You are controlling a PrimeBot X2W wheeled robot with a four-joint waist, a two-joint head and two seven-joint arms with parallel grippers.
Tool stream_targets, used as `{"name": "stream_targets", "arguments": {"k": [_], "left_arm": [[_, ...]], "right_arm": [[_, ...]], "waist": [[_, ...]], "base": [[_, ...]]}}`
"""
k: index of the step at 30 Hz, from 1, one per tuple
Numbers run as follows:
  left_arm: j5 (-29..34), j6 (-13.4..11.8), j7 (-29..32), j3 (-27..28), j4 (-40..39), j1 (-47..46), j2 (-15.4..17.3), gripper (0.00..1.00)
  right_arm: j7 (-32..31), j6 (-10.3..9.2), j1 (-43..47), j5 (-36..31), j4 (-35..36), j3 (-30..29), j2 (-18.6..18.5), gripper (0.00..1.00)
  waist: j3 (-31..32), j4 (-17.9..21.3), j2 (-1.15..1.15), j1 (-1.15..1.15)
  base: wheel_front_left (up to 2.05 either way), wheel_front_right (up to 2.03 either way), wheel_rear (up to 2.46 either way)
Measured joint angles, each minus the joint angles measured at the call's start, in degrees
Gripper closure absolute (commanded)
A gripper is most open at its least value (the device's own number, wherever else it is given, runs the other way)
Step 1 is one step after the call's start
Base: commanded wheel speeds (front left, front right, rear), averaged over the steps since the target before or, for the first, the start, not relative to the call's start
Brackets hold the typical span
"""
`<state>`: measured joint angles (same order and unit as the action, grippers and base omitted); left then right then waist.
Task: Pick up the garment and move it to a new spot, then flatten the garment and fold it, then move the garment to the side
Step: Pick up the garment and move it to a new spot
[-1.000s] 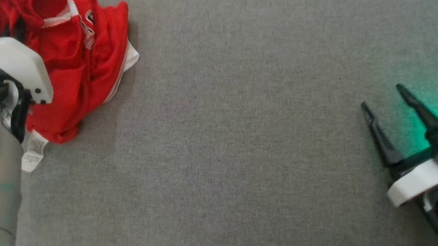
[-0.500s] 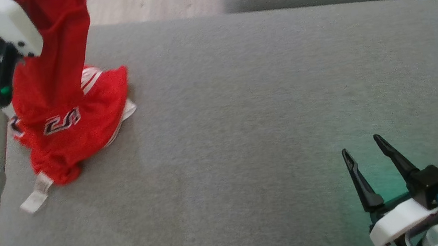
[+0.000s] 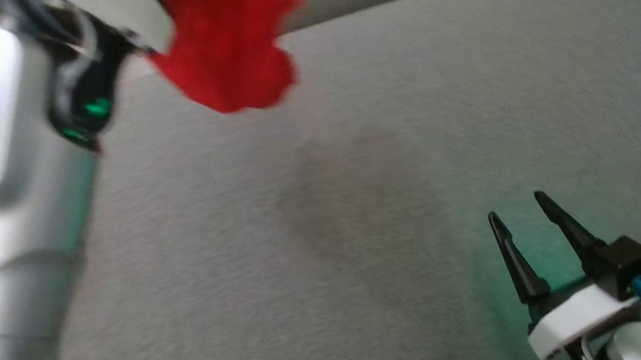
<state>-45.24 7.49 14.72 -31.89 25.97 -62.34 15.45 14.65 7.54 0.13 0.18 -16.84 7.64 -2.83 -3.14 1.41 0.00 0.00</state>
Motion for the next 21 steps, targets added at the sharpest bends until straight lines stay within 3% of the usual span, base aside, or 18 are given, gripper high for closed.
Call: {"name": "stream_targets", "arguments": {"k": [9,15,19,20,21], "left_arm": [[-2.2,0.0,1.7,-7.6,-1.9,9.8,-3.8,1.0],[-2.5,0.1,-4.8,-10.8,5.6,18.7,-5.4,1.0],[-1.6,0.1,-12.4,-11.0,10.5,21.1,-5.7,1.0],[-1.4,0.1,-15.0,-10.9,11.4,21.2,-5.9,0.04],[-0.7,0.1,-17.6,-11.0,12.3,21.3,-6.2,0.0]], "right_arm": [[0.0,0.0,-4.6,3.3,1.7,1.3,0.0,0.0],[0.0,0.0,-5.9,4.8,2.5,1.7,0.0,0.0],[0.0,0.0,-6.3,4.9,2.8,1.5,0.1,0.0],[0.0,0.0,-6.4,4.9,2.8,1.2,0.1,0.0],[0.0,0.0,-6.4,4.8,2.8,0.8,0.1,0.0]], "waist": [[-6.4,9.9,0.0,0.01],[-11.4,14.2,0.0,0.02],[-13.9,16.0,0.0,0.02],[-14.3,16.1,0.0,0.02],[-14.4,16.0,0.0,0.03]], "base": [[0.0,0.0,0.0],[0.0,0.0,0.0],[0.0,0.0,0.0],[0.0,0.0,0.0],[0.0,0.0,0.0]]}}
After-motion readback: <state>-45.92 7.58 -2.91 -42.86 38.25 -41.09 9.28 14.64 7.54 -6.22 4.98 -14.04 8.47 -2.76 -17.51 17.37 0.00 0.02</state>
